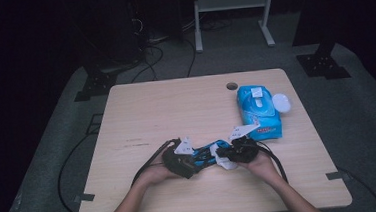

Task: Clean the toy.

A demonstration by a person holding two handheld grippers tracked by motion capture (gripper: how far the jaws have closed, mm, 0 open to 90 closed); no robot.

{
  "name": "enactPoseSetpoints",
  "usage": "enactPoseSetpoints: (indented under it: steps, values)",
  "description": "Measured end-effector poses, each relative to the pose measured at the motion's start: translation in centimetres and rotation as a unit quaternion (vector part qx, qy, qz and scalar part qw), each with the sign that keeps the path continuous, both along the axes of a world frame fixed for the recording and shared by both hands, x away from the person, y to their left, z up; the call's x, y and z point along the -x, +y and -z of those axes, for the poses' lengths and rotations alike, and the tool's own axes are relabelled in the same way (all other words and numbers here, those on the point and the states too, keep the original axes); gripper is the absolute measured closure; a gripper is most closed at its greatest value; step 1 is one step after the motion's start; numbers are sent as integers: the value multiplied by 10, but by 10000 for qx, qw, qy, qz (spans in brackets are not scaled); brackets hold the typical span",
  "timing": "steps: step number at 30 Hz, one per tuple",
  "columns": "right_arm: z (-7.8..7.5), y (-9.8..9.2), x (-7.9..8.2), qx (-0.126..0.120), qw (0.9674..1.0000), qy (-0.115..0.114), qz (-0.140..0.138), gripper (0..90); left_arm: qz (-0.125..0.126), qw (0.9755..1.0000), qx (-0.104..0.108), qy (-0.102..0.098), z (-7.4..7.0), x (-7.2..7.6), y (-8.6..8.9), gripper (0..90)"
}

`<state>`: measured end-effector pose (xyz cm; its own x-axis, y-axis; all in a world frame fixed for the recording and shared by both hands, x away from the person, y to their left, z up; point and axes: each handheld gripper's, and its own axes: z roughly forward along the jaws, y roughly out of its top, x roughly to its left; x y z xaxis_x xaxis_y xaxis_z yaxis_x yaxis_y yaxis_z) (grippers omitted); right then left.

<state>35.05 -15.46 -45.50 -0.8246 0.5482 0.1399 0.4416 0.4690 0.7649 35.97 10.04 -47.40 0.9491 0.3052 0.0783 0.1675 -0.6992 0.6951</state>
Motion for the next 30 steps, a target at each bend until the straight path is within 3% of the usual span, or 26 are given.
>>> enactPoseSetpoints:
  steps: [3,8,12,14,16,18,19,22,25,30]
  values:
    - [0,-9,0,97,9999,-80,108,843,8,10000,-21,-25,0,0,-3,240]
    - [1,-17,3,48,9995,-121,287,843,7,10000,-28,-21,0,0,-4,241]
    - [1,4,8,62,9999,-152,10,844,-6,10000,-25,-4,0,-1,-4,240]
    - [0,21,10,-100,9996,-88,-250,844,-36,10000,19,22,0,0,-5,240]
    - [0,38,13,-38,9989,-233,-415,843,-40,10000,9,22,0,0,-5,240]
    - [-1,47,11,-216,9981,-76,-572,843,-37,10000,5,15,0,0,-5,240]
    - [0,52,11,-106,9980,-168,-606,844,-37,10000,15,17,0,0,-5,240]
    - [-2,53,5,-226,9983,-34,-532,844,-29,10000,46,22,1,-1,-5,240]
    - [0,62,5,-317,9974,70,-636,843,3,10000,2,15,0,-1,-5,240]
    - [1,63,2,-184,9970,37,-753,843,-4,10000,8,-6,0,0,-5,240]
